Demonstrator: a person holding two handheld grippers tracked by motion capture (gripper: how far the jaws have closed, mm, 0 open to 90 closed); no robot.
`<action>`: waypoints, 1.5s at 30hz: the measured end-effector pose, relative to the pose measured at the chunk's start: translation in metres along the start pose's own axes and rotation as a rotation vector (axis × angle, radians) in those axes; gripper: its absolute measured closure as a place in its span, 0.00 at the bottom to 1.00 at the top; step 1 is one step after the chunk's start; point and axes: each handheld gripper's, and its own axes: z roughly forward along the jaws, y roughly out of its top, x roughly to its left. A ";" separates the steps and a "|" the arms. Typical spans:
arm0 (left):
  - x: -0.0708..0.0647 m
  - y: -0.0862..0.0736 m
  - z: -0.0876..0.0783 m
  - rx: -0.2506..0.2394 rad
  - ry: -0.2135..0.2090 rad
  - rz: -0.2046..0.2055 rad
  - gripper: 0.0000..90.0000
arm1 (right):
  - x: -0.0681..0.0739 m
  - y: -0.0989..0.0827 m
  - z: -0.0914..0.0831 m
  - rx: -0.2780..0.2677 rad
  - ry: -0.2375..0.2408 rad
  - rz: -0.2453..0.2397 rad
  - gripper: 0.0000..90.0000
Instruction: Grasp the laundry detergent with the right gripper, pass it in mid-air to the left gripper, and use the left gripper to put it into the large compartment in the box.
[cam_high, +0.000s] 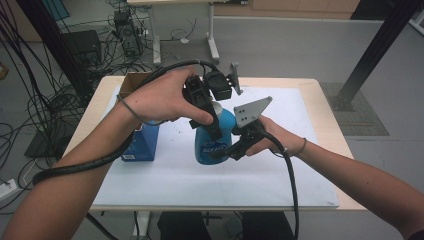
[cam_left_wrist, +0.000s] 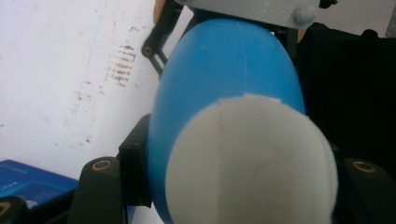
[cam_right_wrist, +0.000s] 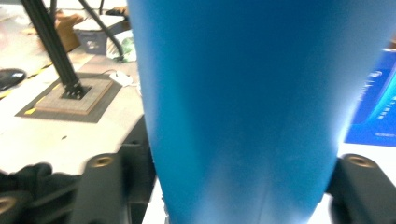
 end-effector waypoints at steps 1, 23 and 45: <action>0.000 0.000 0.000 -0.001 0.003 -0.003 0.42 | -0.001 -0.001 -0.001 -0.003 -0.008 0.013 0.30; 0.004 -0.003 -0.002 0.000 0.009 -0.024 0.42 | -0.002 -0.003 -0.009 0.048 -0.059 0.033 0.01; 0.013 -0.001 -0.002 0.011 0.017 -0.088 0.42 | -0.010 -0.032 -0.065 0.254 -0.200 0.128 0.04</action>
